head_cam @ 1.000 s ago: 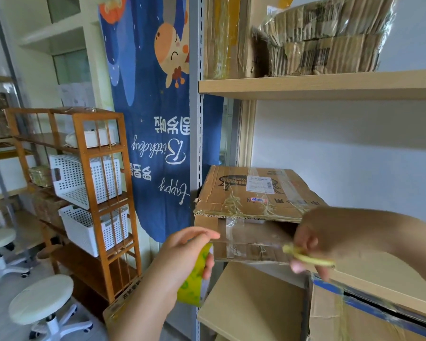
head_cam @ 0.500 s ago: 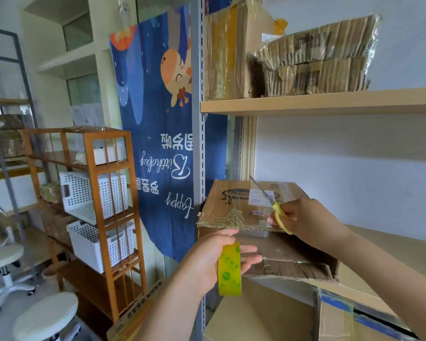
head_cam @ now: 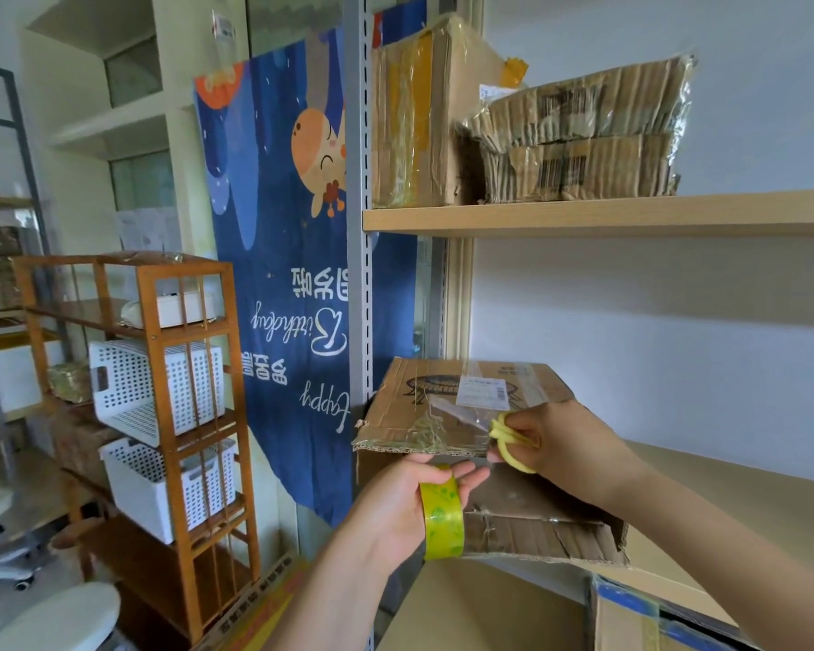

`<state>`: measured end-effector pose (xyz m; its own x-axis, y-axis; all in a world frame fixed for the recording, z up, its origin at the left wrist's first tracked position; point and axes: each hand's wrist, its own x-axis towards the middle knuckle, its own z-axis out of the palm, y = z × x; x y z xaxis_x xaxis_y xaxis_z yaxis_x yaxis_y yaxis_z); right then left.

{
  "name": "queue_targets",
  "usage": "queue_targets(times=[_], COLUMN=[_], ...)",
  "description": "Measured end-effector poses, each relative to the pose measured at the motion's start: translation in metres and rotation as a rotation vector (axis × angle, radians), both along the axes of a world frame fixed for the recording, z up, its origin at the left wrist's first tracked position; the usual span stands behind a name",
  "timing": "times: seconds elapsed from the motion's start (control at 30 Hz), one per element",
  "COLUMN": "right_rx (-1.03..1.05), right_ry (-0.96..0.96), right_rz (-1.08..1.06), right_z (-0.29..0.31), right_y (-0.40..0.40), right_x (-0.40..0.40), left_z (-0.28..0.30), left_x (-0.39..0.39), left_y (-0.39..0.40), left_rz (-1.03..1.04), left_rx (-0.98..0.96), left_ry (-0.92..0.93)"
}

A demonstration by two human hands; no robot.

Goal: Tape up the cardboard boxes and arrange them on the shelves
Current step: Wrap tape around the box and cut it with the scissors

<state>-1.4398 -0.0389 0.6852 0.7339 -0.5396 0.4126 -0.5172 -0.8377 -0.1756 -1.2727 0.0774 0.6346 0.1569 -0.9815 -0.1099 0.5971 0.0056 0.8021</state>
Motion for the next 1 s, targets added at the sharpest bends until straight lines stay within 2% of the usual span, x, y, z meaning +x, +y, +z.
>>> queue_targets(times=[0.17, 0.23, 0.33, 0.4, 0.47, 0.53, 0.57, 0.63, 0.67, 0.8, 0.87, 1.0], right_rx=[0.285, 0.324, 0.436, 0.43, 0.382, 0.227, 0.26, 0.32, 0.283, 0.204, 0.224, 0.063], right_ry=[-0.165, -0.19, -0.383, -0.4, -0.208, 0.175, 0.186, 0.039, 0.041, 0.183, 0.156, 0.232], right_rz=[0.024, -0.007, -0.135, -0.298, -0.484, -0.696, -0.766, -0.835, -0.859, -0.886, -0.907, -0.859], right_z=[0.008, 0.011, 0.02, 0.024, 0.008, -0.026, -0.044, -0.069, -0.074, -0.08, -0.076, -0.074], right_y=[-0.004, -0.006, -0.019, -0.03, -0.053, -0.072, -0.078, -0.084, -0.077, -0.065, -0.056, -0.052], right_x=[-0.006, -0.011, -0.027, -0.045, -0.066, -0.09, -0.101, -0.117, -0.122, -0.121, -0.12, -0.123], left_z=[-0.006, -0.003, 0.0, -0.003, -0.009, -0.019, -0.023, -0.032, -0.036, -0.044, -0.046, -0.045], left_x=[0.002, 0.001, -0.006, -0.012, -0.022, -0.031, -0.035, -0.04, -0.042, -0.052, -0.059, -0.069], left_y=[-0.004, -0.002, 0.012, 0.03, 0.048, 0.062, 0.066, 0.069, 0.068, 0.062, 0.059, 0.054], left_rz=[0.015, -0.001, -0.042, -0.091, -0.156, -0.219, -0.24, -0.271, -0.284, -0.293, -0.273, -0.242], left_rx=[0.001, 0.004, 0.008, 0.0, -0.011, -0.045, -0.071, -0.153, -0.202, -0.372, -0.423, -0.501], left_ry=[-0.01, -0.051, -0.174, -0.268, -0.309, -0.367, -0.396, -0.445, -0.472, -0.565, -0.589, -0.613])
